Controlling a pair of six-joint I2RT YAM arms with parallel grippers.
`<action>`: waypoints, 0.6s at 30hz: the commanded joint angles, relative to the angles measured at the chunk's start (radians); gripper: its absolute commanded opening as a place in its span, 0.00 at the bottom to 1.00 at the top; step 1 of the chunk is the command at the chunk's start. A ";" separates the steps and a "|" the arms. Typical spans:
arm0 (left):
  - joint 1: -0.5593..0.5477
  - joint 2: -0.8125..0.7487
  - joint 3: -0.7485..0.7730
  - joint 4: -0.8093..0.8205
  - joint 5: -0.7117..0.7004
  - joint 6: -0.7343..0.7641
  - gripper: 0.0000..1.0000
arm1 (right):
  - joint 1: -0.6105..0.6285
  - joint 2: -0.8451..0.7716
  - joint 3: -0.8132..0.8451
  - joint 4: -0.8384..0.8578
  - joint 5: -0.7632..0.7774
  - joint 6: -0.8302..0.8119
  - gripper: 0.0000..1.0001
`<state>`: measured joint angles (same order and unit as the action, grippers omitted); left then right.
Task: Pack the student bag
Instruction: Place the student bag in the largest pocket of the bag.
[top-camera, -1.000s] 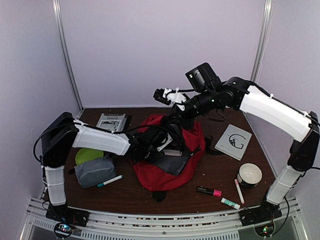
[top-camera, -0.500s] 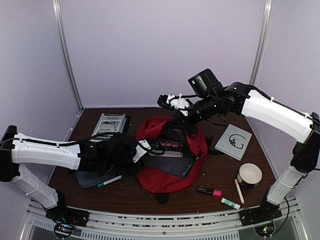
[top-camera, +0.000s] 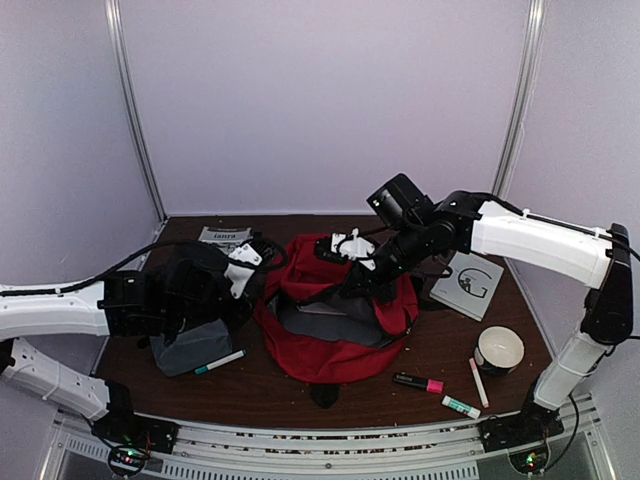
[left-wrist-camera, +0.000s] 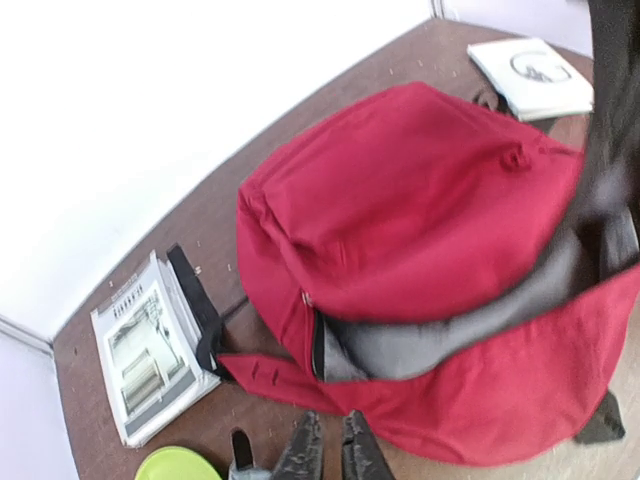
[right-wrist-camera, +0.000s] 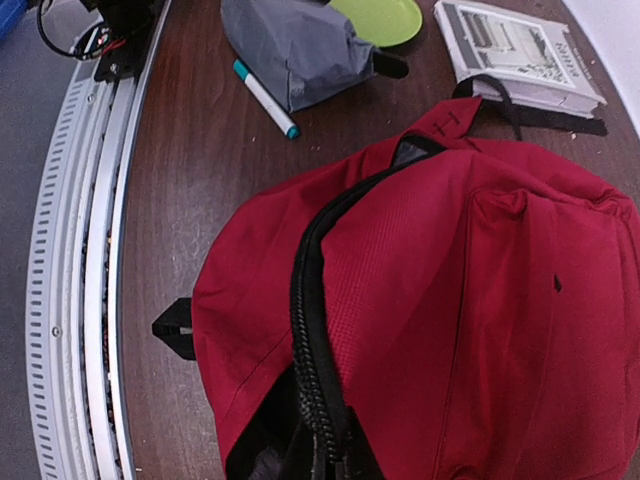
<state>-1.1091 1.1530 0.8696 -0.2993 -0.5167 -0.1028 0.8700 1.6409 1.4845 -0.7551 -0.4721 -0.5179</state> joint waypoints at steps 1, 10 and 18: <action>0.021 0.075 0.075 0.186 0.021 0.008 0.07 | 0.010 0.059 -0.031 -0.063 -0.012 -0.063 0.02; 0.135 0.274 0.308 0.262 0.165 -0.041 0.04 | -0.021 -0.112 -0.084 -0.130 -0.046 -0.093 0.50; 0.195 0.434 0.561 0.204 0.331 -0.018 0.17 | -0.330 -0.254 -0.156 -0.146 -0.146 -0.004 0.52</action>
<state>-0.9237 1.5303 1.3167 -0.1013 -0.3065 -0.1295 0.6708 1.4223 1.3830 -0.8860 -0.5648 -0.5800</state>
